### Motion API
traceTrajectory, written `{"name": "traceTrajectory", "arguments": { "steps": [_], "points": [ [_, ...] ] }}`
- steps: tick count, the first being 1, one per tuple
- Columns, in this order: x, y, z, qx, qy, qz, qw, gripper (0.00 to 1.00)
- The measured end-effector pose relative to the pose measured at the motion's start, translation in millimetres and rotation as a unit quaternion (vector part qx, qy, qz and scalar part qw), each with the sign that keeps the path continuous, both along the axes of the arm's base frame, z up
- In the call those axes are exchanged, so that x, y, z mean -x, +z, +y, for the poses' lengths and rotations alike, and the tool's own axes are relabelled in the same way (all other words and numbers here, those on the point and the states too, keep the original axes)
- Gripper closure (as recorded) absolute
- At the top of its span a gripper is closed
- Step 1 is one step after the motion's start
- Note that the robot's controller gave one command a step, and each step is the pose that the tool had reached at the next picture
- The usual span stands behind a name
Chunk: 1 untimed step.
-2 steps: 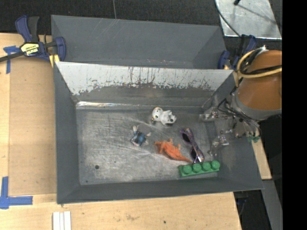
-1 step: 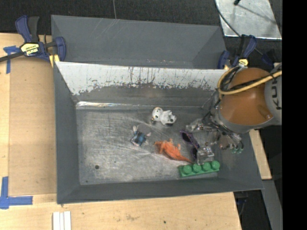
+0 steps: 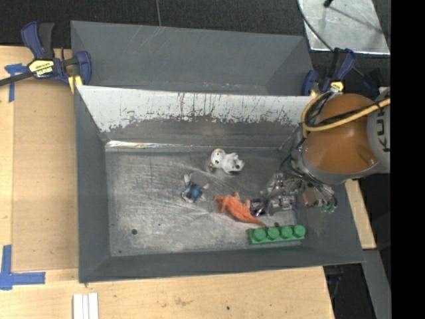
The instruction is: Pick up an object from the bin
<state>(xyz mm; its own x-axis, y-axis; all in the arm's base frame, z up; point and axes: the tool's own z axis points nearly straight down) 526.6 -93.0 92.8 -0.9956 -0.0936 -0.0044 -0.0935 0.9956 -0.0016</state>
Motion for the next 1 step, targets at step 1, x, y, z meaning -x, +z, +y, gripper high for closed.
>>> {"name": "traceTrajectory", "arguments": {
  "steps": [1],
  "points": [
    [0.4,-0.5,0.3,0.000,0.001,0.0006,1.0000,0.00]
  ]
}}
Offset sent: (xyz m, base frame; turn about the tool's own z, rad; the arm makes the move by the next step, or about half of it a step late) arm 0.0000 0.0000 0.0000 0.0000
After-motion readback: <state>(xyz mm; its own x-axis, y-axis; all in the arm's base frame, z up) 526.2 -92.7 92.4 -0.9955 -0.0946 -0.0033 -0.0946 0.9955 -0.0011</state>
